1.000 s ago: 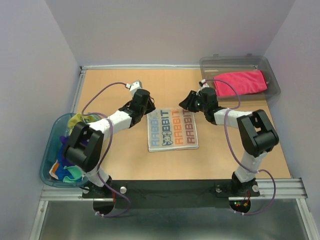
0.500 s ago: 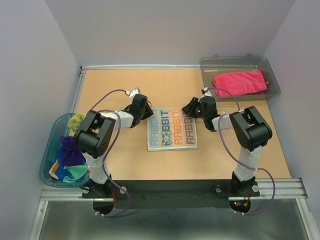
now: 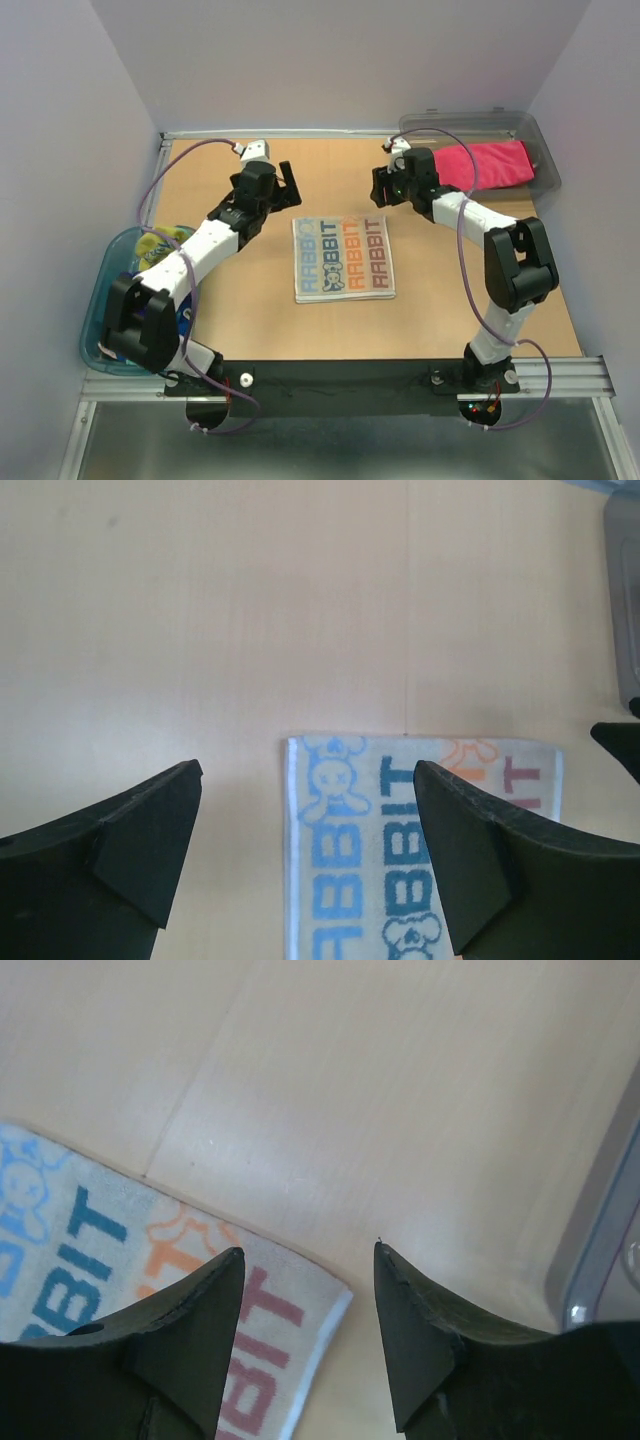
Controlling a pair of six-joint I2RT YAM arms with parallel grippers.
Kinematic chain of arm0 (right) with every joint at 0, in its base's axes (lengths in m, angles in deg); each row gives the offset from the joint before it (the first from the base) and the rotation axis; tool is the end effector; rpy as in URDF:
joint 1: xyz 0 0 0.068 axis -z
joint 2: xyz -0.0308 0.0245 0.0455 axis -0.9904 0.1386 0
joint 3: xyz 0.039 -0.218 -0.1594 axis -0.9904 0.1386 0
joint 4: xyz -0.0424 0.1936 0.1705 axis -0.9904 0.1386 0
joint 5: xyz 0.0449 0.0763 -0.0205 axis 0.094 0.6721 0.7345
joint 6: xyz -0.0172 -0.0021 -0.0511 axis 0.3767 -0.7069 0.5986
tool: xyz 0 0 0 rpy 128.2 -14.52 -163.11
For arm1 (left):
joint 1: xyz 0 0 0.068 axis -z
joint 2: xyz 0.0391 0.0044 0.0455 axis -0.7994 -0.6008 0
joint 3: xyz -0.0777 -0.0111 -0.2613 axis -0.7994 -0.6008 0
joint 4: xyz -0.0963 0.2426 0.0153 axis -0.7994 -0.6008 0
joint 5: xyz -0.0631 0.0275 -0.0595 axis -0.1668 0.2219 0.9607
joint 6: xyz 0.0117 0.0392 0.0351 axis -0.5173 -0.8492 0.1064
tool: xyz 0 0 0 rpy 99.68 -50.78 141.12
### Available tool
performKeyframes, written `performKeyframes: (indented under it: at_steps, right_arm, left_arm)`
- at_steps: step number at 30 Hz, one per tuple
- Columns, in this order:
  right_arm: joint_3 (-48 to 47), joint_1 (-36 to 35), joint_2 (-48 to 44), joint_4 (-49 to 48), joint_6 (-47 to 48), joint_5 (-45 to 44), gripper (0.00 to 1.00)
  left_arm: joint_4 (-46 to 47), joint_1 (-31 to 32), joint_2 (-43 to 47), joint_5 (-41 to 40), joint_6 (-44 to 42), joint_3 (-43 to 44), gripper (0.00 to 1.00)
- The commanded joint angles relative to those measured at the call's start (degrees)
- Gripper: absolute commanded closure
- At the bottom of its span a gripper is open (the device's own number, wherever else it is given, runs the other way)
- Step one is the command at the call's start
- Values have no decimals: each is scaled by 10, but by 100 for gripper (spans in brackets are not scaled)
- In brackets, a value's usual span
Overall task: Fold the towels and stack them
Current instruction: Fold the towel
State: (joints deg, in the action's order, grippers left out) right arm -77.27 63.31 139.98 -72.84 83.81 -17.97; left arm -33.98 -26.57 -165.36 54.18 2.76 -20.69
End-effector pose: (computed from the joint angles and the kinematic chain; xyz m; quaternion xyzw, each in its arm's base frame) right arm 0.3836 0.1366 0.2251 -0.1772 0.8566 0.1579 0.4581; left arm 0.3068 -0.1438 0.2901 -0.0641 0.8325 -0.1554 0.5278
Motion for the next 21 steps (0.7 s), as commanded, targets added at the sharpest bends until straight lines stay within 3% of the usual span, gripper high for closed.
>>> performKeyframes:
  at_steps: [1, 6, 14, 21]
  right_arm:
    - [-74, 15, 27, 150, 149, 34, 41]
    - [-146, 20, 81, 220, 197, 74, 46]
    - [-179, 22, 126, 252, 212, 90, 53]
    - [-184, 21, 154, 263, 216, 92, 53]
  left_arm:
    - [-68, -2, 69, -55, -135, 9, 1]
    - [-45, -2, 125, -66, -208, -52, 1]
    - [0, -2, 143, -37, -221, -90, 1]
    - [4, -2, 145, -19, -229, -97, 1]
